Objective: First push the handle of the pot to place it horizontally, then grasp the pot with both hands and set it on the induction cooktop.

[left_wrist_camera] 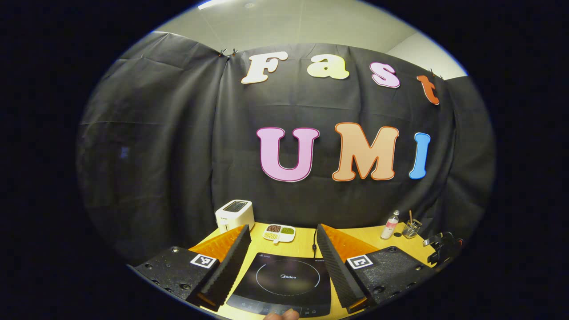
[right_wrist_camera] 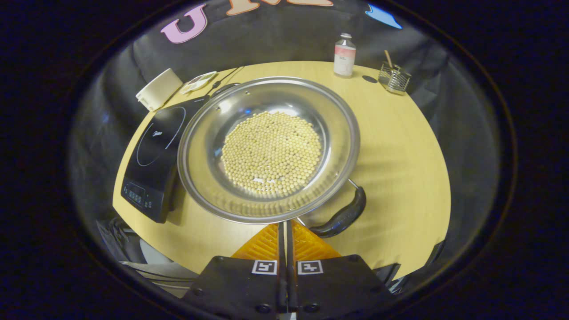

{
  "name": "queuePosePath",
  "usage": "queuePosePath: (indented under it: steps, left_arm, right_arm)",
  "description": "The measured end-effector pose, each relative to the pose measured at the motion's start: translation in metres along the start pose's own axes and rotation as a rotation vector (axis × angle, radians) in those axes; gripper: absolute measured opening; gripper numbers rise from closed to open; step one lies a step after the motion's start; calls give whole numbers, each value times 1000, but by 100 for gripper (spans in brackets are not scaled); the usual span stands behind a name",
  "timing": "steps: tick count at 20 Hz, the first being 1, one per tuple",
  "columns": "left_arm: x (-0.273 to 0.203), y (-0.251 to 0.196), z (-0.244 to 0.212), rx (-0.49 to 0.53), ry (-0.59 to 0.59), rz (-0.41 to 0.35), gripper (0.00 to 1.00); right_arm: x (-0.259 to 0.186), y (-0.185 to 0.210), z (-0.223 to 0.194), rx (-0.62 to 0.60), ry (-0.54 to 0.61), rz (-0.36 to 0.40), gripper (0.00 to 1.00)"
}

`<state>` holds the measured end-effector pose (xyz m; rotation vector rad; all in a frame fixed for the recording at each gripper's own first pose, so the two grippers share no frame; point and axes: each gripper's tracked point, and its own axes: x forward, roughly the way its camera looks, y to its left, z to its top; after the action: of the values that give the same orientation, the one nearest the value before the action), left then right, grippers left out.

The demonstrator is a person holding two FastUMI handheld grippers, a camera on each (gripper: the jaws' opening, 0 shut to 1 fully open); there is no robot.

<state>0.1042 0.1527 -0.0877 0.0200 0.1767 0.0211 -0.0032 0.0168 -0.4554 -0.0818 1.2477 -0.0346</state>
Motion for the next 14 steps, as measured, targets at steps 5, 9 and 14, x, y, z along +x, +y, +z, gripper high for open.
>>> queuePosePath:
  steps: [5,9,14]
  left_arm:
    - [1,9,-6,-32,5,-23,91]
    - [2,0,-17,-63,24,-64,91]
    - [11,-8,-20,-73,36,-65,91]
  right_arm:
    - [5,-25,8,32,6,-82,3]
    - [7,-46,20,25,11,-143,0]
    - [15,-76,48,48,6,-165,0]
